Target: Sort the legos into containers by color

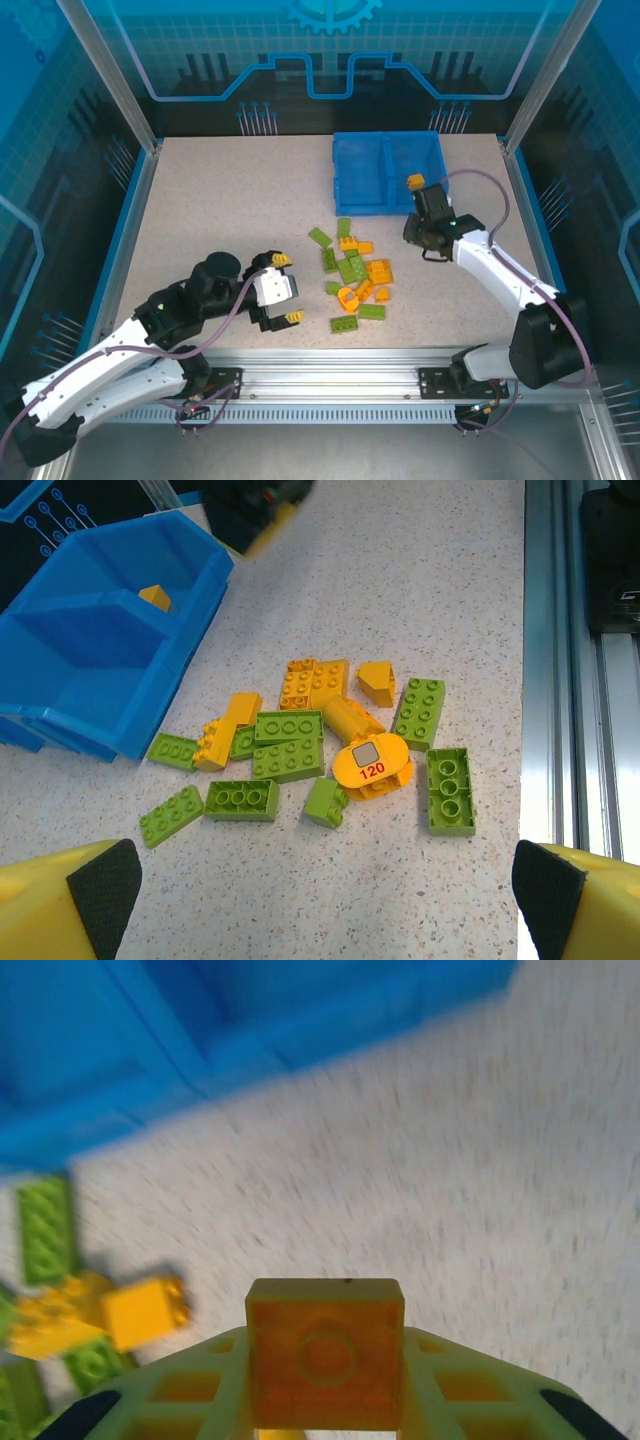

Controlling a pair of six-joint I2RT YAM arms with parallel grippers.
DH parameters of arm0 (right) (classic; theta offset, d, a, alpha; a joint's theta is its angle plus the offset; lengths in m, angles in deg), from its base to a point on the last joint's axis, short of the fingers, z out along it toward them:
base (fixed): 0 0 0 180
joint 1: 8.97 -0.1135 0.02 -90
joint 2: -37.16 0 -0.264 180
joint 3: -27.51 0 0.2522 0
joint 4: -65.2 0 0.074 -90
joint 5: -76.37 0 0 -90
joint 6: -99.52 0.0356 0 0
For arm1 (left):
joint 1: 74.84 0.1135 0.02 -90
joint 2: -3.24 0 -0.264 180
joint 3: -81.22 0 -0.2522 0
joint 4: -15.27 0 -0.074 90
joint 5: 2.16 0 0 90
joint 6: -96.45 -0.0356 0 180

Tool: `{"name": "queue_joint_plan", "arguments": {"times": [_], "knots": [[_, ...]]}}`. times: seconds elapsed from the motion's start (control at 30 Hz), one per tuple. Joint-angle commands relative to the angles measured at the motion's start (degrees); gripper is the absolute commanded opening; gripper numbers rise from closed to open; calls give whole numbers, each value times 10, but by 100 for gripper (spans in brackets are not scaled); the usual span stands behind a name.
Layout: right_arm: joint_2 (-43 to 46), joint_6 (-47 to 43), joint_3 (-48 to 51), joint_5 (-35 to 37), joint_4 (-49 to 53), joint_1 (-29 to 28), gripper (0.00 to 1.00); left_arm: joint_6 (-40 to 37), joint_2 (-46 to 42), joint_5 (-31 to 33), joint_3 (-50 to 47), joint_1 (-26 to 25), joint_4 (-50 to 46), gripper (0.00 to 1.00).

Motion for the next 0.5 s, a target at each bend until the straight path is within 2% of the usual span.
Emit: {"name": "queue_joint_plan", "arguments": {"times": [0.0,0.17,0.3,0.47], "knots": [[-36,-70,-93,29,-5,19,29,-7,-5,-10,-6,2,2,99],[-192,-114,-264,5,12,65,29,-11,-5,0,-1,2,-11,99],[-341,-100,-412,-35,61,91,30,-10,-11,7,-1,2,-12,99],[-472,-78,-546,-41,125,103,32,-10,-19,18,-5,1,-6,99]]}}
